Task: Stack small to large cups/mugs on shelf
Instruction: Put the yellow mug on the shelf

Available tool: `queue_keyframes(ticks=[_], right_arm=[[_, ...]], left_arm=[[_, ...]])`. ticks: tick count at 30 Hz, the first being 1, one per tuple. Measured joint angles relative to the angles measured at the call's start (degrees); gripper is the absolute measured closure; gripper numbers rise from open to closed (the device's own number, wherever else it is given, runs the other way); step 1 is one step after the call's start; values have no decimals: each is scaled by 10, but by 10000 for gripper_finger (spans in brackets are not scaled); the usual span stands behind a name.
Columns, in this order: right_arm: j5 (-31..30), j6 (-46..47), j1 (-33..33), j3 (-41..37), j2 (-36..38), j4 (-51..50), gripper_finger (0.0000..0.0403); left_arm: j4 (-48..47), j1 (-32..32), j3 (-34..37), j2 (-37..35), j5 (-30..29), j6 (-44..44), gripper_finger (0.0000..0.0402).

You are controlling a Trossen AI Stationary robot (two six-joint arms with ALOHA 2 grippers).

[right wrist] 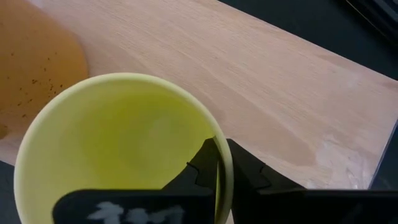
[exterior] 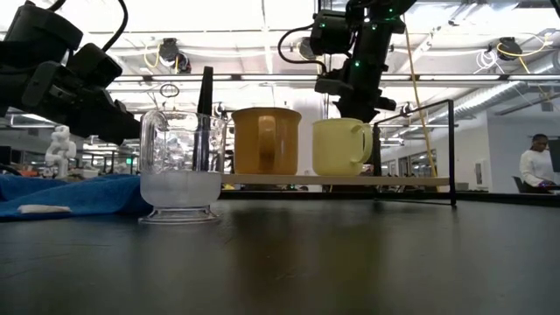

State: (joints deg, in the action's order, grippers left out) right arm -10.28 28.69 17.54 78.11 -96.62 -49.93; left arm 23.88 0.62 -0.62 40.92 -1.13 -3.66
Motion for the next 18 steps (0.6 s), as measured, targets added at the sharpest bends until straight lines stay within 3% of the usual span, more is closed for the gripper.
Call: queue_keyframes(ticks=[5, 18], right_arm=[[0, -4, 0, -1, -1, 0, 380], [3, -6, -8, -2, -2, 13, 297]], left_arm=[[0, 0, 0, 0, 0, 0, 371], [-1, 0, 0, 0, 0, 0, 371]])
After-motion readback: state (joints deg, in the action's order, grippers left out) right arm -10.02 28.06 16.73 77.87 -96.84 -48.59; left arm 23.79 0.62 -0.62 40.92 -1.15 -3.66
